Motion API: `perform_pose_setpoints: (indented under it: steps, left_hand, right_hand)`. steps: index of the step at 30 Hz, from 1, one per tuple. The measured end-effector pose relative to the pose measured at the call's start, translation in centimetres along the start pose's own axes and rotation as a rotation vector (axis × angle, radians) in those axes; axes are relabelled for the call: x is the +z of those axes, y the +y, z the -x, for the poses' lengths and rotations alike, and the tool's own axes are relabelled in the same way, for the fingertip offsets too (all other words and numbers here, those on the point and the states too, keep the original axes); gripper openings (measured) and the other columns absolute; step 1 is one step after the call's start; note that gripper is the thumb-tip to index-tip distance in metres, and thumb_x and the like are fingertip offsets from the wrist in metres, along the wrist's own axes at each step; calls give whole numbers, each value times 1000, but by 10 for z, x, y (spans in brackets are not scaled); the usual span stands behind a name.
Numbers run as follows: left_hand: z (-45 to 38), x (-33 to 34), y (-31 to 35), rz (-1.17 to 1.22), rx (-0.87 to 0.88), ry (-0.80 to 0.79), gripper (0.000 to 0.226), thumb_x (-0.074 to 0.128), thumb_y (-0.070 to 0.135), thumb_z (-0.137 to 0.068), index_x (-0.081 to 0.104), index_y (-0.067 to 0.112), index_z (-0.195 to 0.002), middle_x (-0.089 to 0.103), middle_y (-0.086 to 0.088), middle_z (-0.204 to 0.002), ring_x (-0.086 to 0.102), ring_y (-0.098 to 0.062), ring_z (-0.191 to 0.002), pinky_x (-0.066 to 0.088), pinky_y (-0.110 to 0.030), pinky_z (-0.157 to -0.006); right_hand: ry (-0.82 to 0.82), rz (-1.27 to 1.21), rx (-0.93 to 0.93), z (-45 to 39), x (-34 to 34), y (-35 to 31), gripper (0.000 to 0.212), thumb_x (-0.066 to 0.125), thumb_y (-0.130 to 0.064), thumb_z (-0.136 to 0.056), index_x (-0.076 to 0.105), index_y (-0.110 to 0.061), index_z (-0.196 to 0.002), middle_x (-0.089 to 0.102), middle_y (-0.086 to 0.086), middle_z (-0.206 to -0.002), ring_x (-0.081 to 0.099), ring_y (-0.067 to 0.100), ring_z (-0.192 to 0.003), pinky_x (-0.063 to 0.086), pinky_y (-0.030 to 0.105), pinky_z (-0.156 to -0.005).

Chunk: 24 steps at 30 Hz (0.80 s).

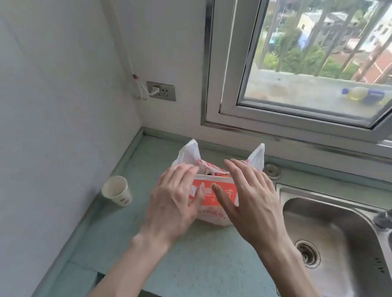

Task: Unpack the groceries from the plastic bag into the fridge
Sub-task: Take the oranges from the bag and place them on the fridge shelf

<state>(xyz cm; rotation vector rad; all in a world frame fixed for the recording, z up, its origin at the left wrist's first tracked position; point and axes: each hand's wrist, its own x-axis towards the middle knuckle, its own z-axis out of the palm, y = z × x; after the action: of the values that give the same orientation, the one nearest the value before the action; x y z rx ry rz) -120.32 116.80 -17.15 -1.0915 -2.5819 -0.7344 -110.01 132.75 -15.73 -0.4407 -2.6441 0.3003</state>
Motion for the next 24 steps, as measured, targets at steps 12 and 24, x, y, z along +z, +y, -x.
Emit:
perform_pose_setpoints:
  steps: [12, 24]
  left_hand:
    - [-76, 73, -42, 29, 110, -142, 33, 42, 21, -103, 64, 15, -127, 66, 1, -127, 59, -19, -122, 43, -35, -108]
    - [-72, 88, -73, -175, 76, -320, 20, 61, 9, -95, 69, 15, -112, 72, -1, -106, 70, -19, -92, 47, -37, -90]
  right_hand:
    - [-59, 9, 34, -69, 87, 27, 34, 61, -23, -103, 60, -18, -136, 69, -1, -115, 67, 26, -93, 51, 38, -82]
    - [-555, 213, 240, -57, 114, 47, 19, 47, -26, -103, 59, -21, -117, 71, 9, -86, 69, 37, -82, 51, 40, -67]
